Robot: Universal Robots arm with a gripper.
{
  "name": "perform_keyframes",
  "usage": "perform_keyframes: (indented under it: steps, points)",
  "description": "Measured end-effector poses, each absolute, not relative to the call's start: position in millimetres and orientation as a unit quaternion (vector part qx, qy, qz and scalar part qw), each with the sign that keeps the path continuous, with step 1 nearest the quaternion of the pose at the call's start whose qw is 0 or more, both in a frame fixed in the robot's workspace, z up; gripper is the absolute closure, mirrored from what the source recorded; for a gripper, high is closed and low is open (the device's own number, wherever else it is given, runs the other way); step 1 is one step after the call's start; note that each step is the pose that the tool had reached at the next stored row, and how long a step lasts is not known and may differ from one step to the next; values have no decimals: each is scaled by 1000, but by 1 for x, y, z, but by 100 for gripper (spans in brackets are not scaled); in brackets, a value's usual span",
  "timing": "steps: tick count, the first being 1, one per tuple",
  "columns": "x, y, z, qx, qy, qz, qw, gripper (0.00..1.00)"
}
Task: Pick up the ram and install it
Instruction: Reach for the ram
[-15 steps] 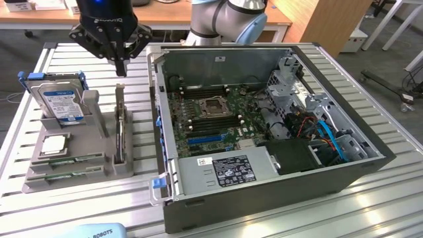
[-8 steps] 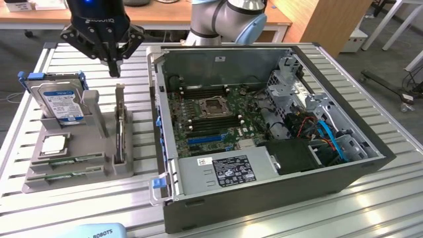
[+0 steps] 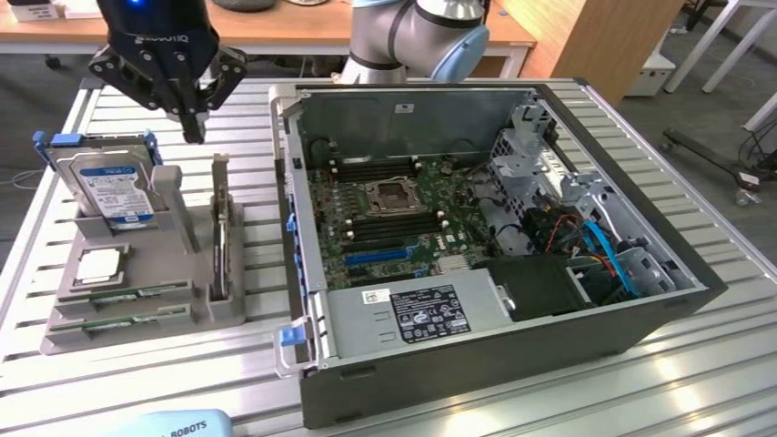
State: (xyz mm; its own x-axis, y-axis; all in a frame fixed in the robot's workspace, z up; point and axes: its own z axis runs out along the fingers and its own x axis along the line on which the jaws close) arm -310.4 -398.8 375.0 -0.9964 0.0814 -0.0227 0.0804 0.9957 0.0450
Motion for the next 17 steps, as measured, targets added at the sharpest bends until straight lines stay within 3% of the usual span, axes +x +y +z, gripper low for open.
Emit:
perform_keyframes:
  steps: [17]
  points:
    - [-343,-399,373,41,999,22,12,90]
